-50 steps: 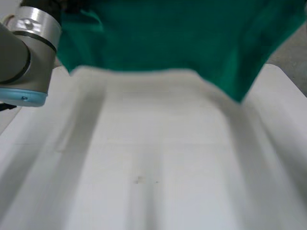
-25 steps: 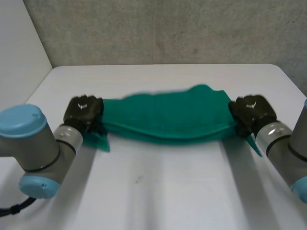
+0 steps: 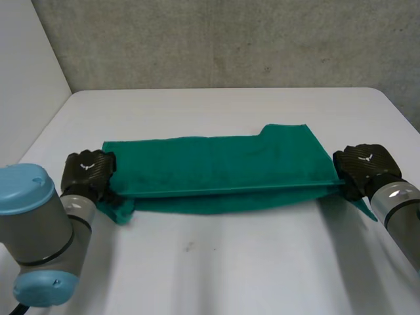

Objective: Fold the towel.

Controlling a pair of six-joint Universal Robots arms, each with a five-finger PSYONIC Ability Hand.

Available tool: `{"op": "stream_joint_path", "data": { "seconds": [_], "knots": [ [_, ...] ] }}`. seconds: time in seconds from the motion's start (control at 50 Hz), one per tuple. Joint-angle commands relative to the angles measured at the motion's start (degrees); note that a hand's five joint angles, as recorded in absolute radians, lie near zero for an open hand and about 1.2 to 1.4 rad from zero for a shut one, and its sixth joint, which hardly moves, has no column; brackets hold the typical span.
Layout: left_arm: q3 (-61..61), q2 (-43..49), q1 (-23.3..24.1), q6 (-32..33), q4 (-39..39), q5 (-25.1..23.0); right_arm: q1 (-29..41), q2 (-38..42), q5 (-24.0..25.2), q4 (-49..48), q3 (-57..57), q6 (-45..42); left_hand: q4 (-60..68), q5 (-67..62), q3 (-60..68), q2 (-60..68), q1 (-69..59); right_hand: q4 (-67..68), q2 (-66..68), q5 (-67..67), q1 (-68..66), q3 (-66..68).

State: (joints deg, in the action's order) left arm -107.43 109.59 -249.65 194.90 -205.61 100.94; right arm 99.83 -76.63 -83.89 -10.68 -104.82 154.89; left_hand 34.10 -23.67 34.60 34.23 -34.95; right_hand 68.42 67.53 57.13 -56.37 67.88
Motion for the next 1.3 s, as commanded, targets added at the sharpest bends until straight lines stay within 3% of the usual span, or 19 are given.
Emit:
{"op": "stream_joint_path", "data": {
  "seconds": [0.02, 0.04, 0.24, 0.4, 0.54, 0.56, 0.58, 0.76, 0.88, 1.0, 1.3],
  "knots": [
    [-2.61, -1.48, -0.31, 4.70, 0.74, 0.58, -0.43, 0.07, 0.57, 0.05, -1.09, -0.12, 12.78, -13.22, 12.28, 12.65, -11.93, 11.58, 12.47, 12.87, -23.63, 12.12],
    [-3.48, -1.48, -0.31, 7.22, 1.61, 0.14, -0.43, 0.07, 0.57, 0.05, -1.09, -0.12, 45.57, -46.00, 45.07, 45.44, -44.72, 11.58, 12.47, 12.87, -23.63, 12.12],
    [-4.90, -6.40, -0.66, 8.04, 7.15, -6.62, -0.25, -1.50, 0.57, 2.76, -0.65, -1.78, 45.90, -46.33, 45.40, 45.77, -45.05, 11.58, 12.47, 12.87, -23.63, 12.12],
    [-4.90, -12.03, -5.40, 7.95, 11.37, -10.58, -0.52, -4.67, 1.62, 9.62, 0.23, -6.01, 45.90, -46.33, 45.40, 45.77, -45.05, 11.58, 12.47, 12.87, -23.63, 12.12],
    [-5.16, -11.59, -8.83, 5.14, 13.48, -18.66, -0.43, -4.85, 3.91, 9.63, -1.09, -6.18, 45.90, -46.33, 45.40, 45.77, -45.05, 11.58, 12.47, 12.87, -23.63, 12.12],
    [-4.99, -11.33, -8.92, 4.44, 14.09, -19.02, -0.52, -4.85, 4.00, 9.63, -1.26, -6.10, 37.76, -38.20, 37.26, 37.63, -36.91, 11.58, 12.47, 12.87, -23.63, 12.12],
    [-4.90, -10.28, -9.01, 2.69, 15.32, -19.20, -0.52, -4.76, 4.17, 9.63, -1.35, -6.01, 30.35, -30.79, 29.85, 30.22, -29.50, 11.58, 12.47, 12.87, -23.63, 12.12],
    [-4.19, -6.41, -9.36, -5.14, 17.17, -18.93, -0.43, -4.50, 4.70, 9.01, -1.62, -5.74, 27.08, -27.52, 26.58, 26.95, -26.23, 11.58, 12.47, 12.87, -23.63, 12.12],
    [-4.28, -4.56, -9.36, -5.59, 17.17, -18.14, -0.60, -4.50, 4.62, 8.22, -1.97, -5.66, 27.08, -27.52, 26.58, 26.95, -26.23, 11.58, 12.47, 12.87, -23.63, 12.12],
    [-4.11, -2.63, -9.18, -5.76, 16.30, -15.95, -0.61, -4.50, 4.70, 7.87, -2.23, -5.66, 16.34, -16.77, 15.83, 16.20, -15.48, 11.58, 12.47, 12.87, -23.63, 12.12],
    [-0.86, 0.80, -8.04, -8.49, 9.09, -15.07, -0.34, -4.50, 4.70, 7.17, -2.85, -5.66, 17.66, -18.10, 17.16, 17.53, -16.81, 11.58, 12.47, 12.87, -23.63, 12.12]
  ]
}}
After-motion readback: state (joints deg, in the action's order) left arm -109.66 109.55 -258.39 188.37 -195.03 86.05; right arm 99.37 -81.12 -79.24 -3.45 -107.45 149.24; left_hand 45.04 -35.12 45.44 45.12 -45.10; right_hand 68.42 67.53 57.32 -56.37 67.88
